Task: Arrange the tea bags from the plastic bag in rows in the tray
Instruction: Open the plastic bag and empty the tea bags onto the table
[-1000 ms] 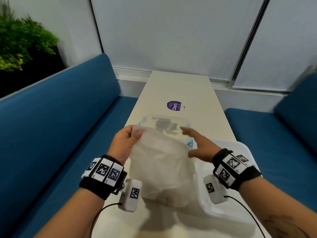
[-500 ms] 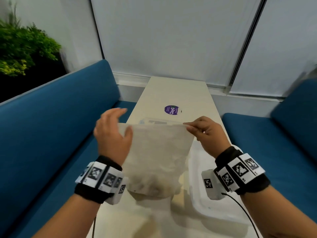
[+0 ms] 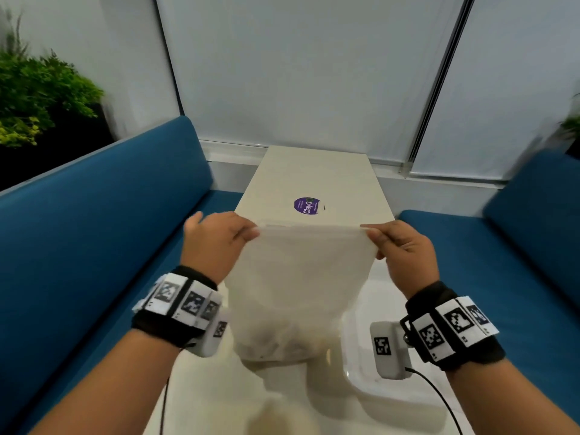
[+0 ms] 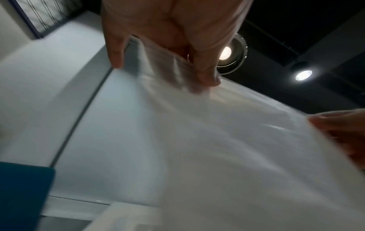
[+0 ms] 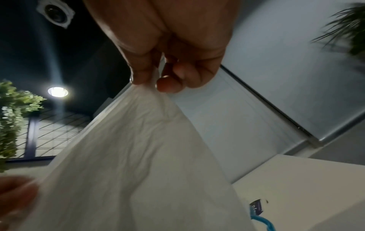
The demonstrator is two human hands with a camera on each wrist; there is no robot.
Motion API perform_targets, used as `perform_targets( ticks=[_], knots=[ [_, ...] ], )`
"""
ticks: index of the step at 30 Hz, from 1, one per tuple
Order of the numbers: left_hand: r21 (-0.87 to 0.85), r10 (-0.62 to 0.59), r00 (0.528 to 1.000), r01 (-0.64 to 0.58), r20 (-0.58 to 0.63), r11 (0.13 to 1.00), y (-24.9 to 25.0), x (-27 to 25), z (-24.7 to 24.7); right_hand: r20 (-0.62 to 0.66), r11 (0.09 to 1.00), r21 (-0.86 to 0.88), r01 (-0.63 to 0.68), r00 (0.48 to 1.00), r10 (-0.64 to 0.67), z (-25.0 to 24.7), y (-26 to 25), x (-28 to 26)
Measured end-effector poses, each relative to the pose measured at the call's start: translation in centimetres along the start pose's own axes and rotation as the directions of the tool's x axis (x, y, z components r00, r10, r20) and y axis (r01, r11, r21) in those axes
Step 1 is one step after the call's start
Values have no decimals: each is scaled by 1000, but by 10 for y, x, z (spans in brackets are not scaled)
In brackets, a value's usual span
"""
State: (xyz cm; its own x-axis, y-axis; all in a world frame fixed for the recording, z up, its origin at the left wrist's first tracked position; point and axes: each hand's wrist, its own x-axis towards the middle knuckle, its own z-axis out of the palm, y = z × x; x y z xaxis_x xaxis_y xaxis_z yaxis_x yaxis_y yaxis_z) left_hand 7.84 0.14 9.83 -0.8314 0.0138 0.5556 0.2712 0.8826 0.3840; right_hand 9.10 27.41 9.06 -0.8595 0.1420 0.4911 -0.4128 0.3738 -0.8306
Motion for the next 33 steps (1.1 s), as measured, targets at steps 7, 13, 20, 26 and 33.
perform_targets(
  ticks=[7, 13, 20, 26, 33],
  knots=[
    [-243, -200, 976, 214, 81, 946, -29, -8, -17, 1, 917, -357, 178, 982, -191, 4, -2, 1],
    [-315, -171, 971, 216, 165, 924, -30, -12, -19, 391, 462, -561, 687, 712, -584, 45, -16, -1],
    [-87, -344, 896, 381, 282, 920, -20, -11, -28, 491, 301, -514, 803, 564, -664, 68, -19, -15],
    [383, -417, 816, 264, 401, 885, -20, -14, -36, 535, 431, -392, 813, 583, -612, 68, -34, -48],
    [-379, -517, 623, 776, 587, 505, -31, -42, -11, 455, 696, -691, 197, 866, 207, 78, -20, -79]
  ],
)
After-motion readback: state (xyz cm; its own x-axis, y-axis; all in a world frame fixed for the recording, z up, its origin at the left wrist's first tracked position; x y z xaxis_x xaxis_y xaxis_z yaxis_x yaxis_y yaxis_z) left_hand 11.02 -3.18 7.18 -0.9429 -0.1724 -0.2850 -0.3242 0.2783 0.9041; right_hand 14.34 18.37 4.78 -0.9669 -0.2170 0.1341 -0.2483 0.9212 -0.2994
